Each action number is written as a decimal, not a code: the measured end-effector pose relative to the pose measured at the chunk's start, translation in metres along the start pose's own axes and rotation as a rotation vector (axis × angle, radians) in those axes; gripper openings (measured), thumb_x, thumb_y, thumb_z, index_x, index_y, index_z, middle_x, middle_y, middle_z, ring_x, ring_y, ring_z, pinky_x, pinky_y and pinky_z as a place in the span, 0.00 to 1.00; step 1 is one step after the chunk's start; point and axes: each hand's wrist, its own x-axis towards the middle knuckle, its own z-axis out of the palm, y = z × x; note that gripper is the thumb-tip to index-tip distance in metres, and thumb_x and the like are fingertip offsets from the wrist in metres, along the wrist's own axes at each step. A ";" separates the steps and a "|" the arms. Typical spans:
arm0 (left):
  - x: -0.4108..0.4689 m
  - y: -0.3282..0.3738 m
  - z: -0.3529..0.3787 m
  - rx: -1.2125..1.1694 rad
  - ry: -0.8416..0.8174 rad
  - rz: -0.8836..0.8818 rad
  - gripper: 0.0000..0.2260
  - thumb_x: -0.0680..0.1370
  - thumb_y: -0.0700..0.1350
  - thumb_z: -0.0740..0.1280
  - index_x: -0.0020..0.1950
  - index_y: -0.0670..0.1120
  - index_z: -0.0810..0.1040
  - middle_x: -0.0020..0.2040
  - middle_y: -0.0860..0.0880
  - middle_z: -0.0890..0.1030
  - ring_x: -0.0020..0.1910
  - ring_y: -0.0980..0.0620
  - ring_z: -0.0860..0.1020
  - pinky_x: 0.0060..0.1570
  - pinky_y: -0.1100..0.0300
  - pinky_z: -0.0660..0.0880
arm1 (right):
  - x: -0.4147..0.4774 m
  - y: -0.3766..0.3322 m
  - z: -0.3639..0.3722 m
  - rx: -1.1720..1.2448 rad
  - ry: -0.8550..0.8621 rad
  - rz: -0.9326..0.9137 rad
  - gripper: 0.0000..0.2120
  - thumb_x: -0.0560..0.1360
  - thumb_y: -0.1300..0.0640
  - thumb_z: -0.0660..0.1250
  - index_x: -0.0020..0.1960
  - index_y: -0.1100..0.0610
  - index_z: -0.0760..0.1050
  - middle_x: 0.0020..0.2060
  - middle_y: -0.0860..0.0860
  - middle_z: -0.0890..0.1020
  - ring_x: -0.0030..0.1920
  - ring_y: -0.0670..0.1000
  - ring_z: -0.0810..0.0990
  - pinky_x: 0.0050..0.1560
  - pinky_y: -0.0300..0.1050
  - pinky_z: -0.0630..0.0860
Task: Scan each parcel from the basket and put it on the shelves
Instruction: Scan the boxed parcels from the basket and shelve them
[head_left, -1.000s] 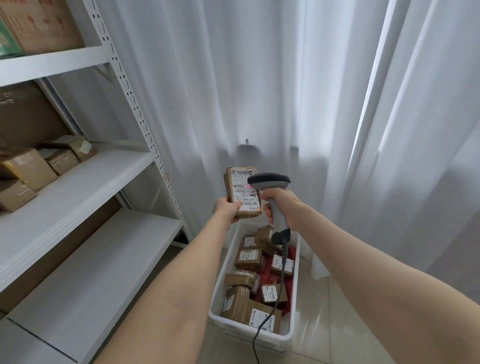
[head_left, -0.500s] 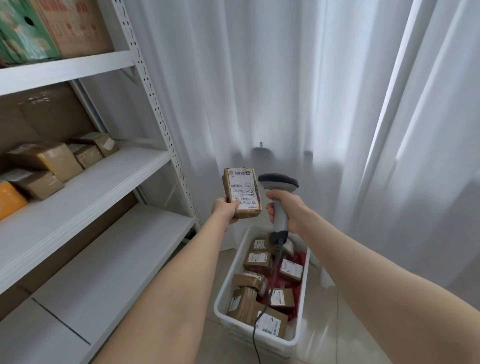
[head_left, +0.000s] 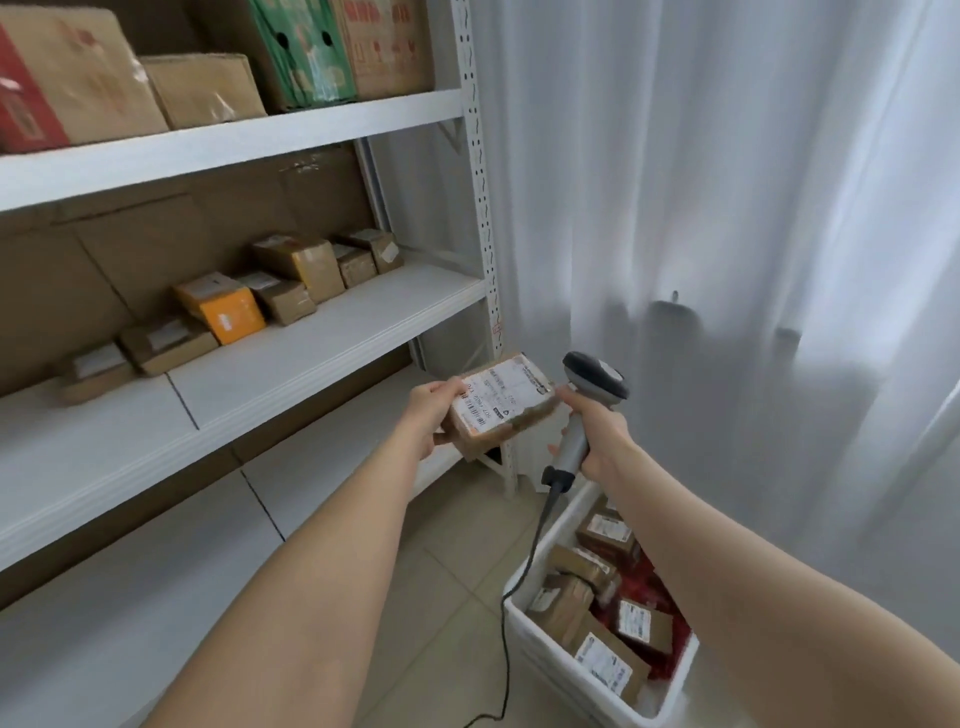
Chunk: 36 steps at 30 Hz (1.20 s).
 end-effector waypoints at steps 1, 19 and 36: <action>-0.001 0.000 -0.014 -0.001 0.025 0.000 0.06 0.78 0.47 0.64 0.52 0.48 0.77 0.43 0.48 0.83 0.40 0.52 0.82 0.33 0.60 0.76 | -0.001 0.003 0.009 0.003 -0.011 0.015 0.19 0.71 0.54 0.75 0.57 0.56 0.72 0.40 0.54 0.79 0.39 0.55 0.79 0.38 0.53 0.80; 0.041 0.015 -0.293 -0.036 0.213 -0.009 0.10 0.75 0.52 0.65 0.51 0.49 0.79 0.39 0.49 0.84 0.39 0.51 0.82 0.34 0.60 0.77 | -0.002 0.104 0.274 -0.097 -0.361 0.164 0.26 0.70 0.58 0.77 0.65 0.61 0.73 0.52 0.59 0.84 0.52 0.61 0.84 0.57 0.60 0.79; 0.094 0.005 -0.419 -0.322 0.133 -0.029 0.09 0.76 0.42 0.70 0.55 0.45 0.76 0.49 0.44 0.83 0.43 0.46 0.83 0.39 0.52 0.82 | 0.025 0.151 0.496 -0.123 -0.489 0.209 0.20 0.74 0.56 0.73 0.63 0.62 0.74 0.56 0.60 0.82 0.53 0.60 0.82 0.59 0.60 0.77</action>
